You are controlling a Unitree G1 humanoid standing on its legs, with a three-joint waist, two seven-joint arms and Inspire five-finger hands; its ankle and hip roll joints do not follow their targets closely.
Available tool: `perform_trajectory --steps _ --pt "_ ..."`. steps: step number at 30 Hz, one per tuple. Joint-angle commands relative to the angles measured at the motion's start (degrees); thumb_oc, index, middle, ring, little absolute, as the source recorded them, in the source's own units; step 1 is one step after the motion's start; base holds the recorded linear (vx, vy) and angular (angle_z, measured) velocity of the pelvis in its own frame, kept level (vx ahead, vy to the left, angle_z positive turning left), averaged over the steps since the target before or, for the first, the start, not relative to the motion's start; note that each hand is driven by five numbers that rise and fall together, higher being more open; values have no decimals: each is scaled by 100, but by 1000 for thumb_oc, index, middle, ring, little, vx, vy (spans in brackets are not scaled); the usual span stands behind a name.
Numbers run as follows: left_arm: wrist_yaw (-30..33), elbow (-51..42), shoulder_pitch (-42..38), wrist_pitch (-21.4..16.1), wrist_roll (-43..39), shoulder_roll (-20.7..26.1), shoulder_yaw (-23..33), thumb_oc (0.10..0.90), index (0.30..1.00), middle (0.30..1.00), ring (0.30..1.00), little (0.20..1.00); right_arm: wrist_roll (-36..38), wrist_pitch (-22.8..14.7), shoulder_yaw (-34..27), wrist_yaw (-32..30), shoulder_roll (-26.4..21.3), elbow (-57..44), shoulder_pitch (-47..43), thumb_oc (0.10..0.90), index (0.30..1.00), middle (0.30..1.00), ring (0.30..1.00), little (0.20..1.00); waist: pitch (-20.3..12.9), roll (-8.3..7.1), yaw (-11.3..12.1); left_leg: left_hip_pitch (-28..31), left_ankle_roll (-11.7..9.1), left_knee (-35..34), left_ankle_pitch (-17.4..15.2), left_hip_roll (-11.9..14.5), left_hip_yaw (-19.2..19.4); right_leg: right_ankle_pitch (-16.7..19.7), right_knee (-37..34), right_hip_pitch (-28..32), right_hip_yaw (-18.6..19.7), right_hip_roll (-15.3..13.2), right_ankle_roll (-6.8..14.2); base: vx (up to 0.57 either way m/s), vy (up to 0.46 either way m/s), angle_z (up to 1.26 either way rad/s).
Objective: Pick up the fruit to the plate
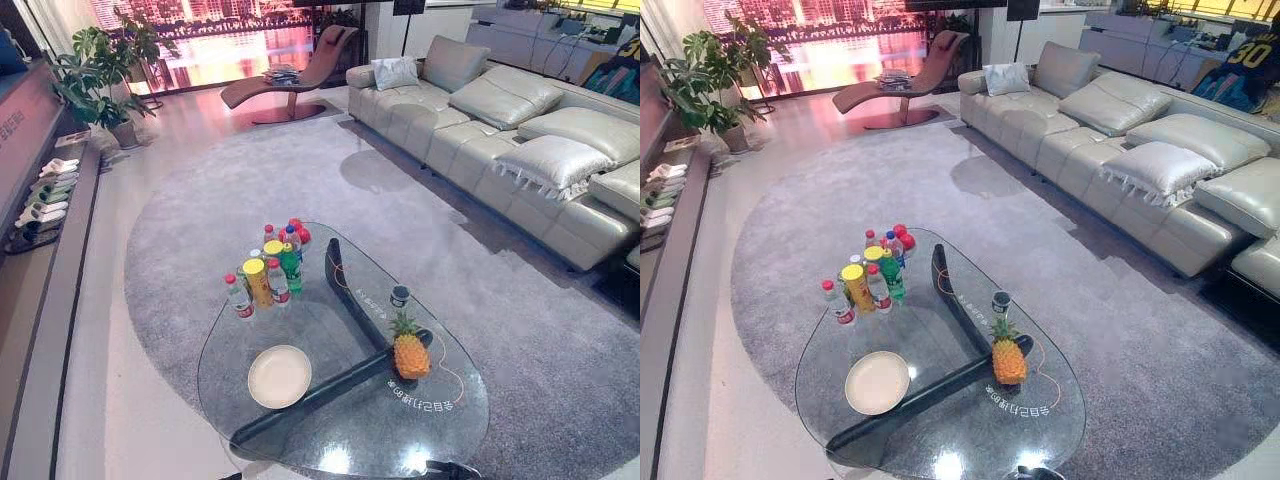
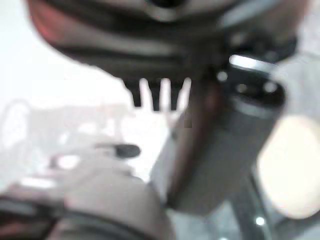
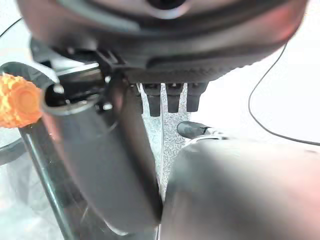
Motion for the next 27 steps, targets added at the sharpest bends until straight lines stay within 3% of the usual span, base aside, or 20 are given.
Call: perform_trajectory --steps 1,16,27 --pt "-160 344 -458 -111 -191 -19 -26 800 900 900 900 900 -160 91 118 -106 -114 556 -222 800 900 900 900 900 38 -287 18 -187 -113 161 -286 -231 -280 -132 217 186 -133 -334 341 -51 -15 -46" --pt "-139 348 -437 -100 -115 -26 20 800 900 900 900 900 -129 39 108 -176 -85 581 -168 800 900 900 900 900 71 -279 0 -208 -105 157 -269 -248 -292 -120 223 153 -123 -322 331 0 0 0" --pt "29 360 -527 -36 -384 2 18 800 900 900 900 900 67 -382 -79 -1208 -226 596 -257 800 900 900 900 900 335 -246 -78 -475 -97 352 -259 -218 -202 -108 377 -169 -49 -302 331 10 3 0"
